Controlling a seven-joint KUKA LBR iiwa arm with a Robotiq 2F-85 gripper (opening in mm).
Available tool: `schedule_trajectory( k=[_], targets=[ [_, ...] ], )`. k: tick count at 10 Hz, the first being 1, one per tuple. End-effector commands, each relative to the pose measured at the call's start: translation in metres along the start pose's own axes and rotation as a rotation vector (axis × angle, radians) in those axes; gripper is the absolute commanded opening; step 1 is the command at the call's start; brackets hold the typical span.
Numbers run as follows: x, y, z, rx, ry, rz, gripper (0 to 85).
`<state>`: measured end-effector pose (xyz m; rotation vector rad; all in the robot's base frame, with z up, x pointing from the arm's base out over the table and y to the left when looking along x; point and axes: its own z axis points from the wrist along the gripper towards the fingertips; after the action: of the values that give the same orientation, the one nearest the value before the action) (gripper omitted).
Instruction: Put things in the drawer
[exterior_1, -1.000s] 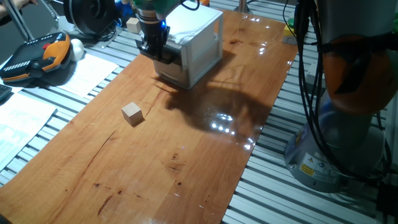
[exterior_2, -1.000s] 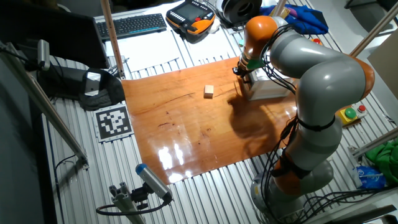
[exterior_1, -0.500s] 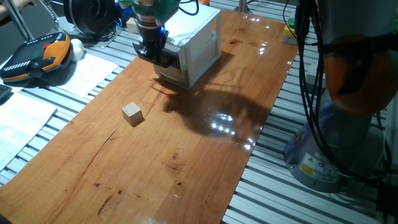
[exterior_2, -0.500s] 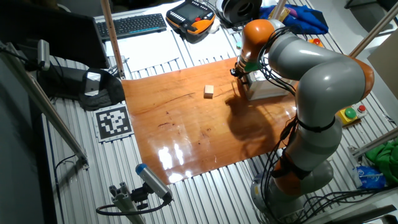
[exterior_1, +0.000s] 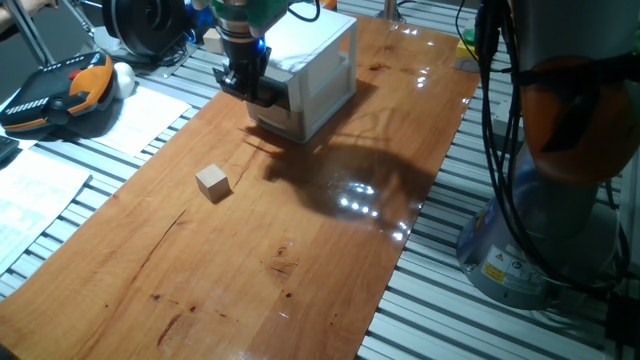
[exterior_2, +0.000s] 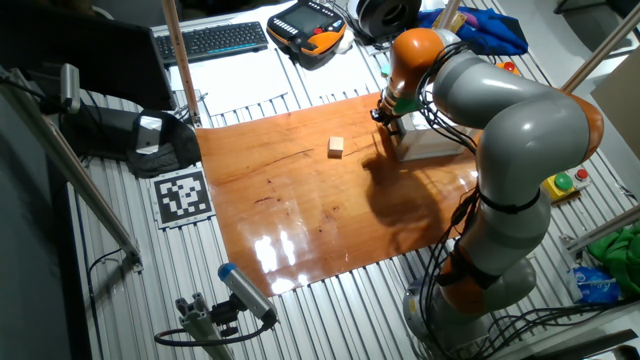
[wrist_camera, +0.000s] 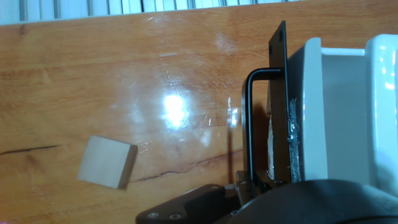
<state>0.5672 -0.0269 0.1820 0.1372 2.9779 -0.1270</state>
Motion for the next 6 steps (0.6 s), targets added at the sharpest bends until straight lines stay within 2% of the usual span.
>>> schedule_trajectory(
  k=[1,6],
  targets=[
    [0.0004,0.002,-0.0013,0.003,-0.001,0.001,0.0],
    [0.0022,0.0072,0.0004,-0.003,-0.003,0.002,0.0]
  ],
)
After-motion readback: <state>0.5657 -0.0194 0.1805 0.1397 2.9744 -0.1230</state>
